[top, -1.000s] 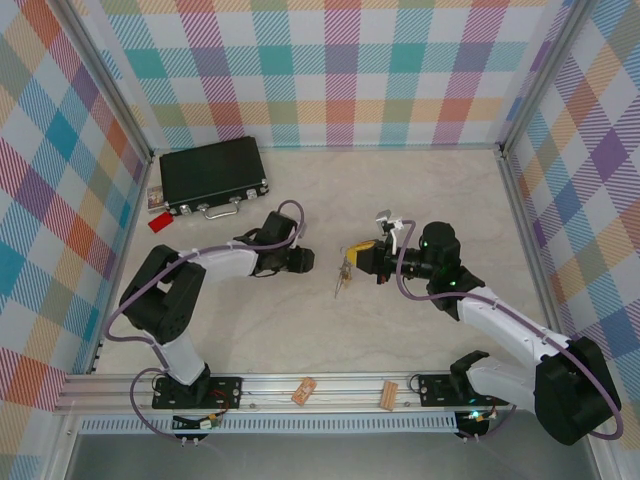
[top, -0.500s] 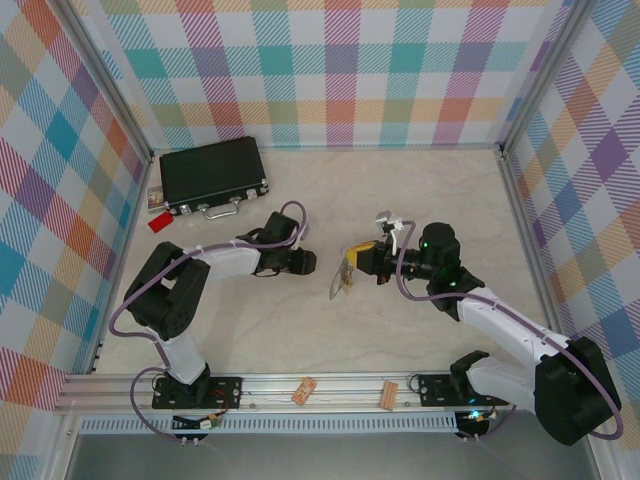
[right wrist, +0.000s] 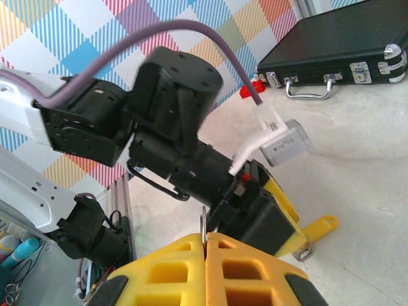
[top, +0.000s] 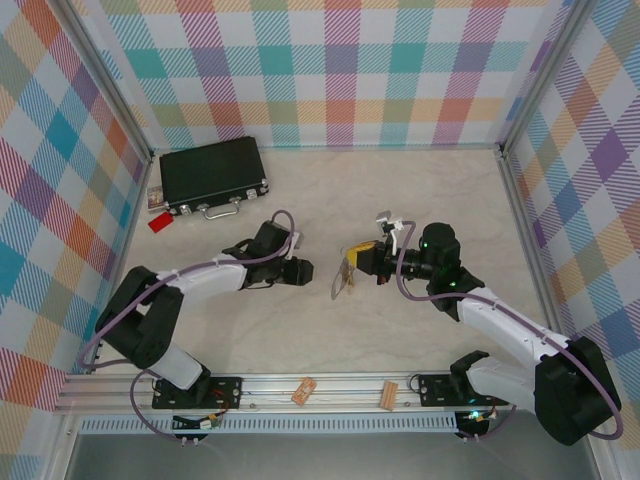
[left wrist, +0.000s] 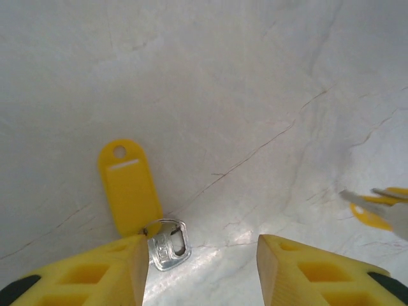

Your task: Put the keys on the keyring

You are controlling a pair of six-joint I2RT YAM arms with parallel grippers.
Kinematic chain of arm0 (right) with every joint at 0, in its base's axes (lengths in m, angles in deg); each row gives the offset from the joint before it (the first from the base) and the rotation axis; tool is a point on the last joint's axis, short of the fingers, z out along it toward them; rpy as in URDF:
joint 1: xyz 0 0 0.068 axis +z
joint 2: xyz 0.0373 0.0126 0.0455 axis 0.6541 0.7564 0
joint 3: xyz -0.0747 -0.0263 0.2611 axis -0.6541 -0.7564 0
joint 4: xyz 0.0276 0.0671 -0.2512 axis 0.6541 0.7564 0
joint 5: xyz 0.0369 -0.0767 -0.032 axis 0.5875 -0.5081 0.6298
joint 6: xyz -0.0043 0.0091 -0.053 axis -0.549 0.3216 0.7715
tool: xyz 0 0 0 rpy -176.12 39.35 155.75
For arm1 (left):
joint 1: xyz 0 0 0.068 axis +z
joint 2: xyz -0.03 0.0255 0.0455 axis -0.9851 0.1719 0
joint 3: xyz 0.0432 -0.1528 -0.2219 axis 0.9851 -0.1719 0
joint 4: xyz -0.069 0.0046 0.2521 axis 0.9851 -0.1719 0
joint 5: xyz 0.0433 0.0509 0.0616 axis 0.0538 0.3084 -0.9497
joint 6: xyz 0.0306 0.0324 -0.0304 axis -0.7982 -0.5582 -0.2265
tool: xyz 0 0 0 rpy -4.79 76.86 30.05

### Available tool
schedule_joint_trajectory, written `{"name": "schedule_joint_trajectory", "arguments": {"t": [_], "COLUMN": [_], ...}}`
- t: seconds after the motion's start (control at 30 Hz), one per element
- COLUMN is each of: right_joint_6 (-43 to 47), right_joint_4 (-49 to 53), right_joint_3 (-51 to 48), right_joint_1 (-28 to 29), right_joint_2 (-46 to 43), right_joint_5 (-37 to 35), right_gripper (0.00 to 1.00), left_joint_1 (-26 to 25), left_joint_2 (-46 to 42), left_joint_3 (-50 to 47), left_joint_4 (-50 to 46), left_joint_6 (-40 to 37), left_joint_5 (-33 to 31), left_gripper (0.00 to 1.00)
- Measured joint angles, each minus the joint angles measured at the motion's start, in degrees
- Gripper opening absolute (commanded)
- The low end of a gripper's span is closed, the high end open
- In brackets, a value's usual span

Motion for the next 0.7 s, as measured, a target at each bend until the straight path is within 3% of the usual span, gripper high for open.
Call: {"name": "schedule_joint_trajectory", "arguments": {"t": [0.2,0.53,0.7], "right_joint_6": [0.00,0.00,0.00], "right_joint_4": [0.00,0.04,0.07], "right_joint_3": [-0.07,-0.48,-0.55], "right_joint_1": [0.00,0.00,0.00], "right_joint_2": [0.00,-0.46,-0.57], "right_joint_5": [-0.48,-1.53,-1.95], "right_gripper": [0.00,0.00,0.00], "left_joint_1": [-0.63,-4.13,-5.18], "left_joint_2": [-1.90,4.61,10.03], "left_joint_3": [0.74,10.29,16.33], "left_joint_4": [-3.32,-14.45,-18.99], "left_joint_6": [-0.42,-3.93,-2.47], "left_joint_5": [-4.04,-11.34,-15.39], "left_gripper": [0.39,0.45,0.43]}}
